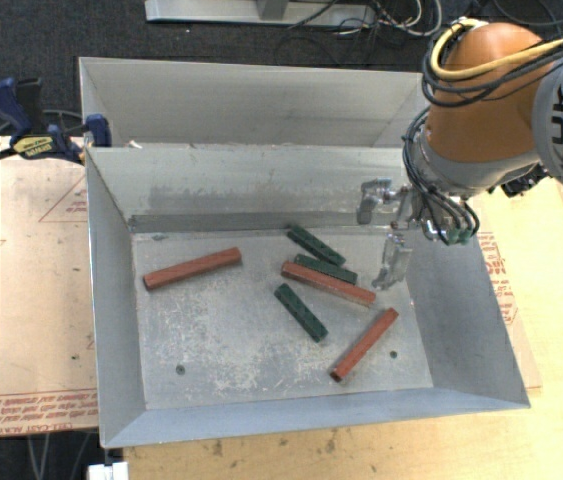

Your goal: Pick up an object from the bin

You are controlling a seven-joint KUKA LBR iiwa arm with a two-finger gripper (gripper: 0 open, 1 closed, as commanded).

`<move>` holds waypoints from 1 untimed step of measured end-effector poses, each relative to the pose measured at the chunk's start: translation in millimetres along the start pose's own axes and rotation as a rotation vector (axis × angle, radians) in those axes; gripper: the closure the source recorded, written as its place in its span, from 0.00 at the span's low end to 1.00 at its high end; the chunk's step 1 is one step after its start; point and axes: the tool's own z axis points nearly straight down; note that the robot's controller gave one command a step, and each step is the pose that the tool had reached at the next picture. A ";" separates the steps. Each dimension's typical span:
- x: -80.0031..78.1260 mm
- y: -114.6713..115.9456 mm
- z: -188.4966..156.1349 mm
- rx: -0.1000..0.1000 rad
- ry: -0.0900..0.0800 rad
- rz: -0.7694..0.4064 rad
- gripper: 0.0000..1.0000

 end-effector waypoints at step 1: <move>-58.3 0.3 170.0 -0.002 -0.002 0.225 0.00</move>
Offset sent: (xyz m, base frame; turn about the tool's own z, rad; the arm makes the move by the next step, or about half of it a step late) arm 0.0579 -0.0007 -0.1674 0.2267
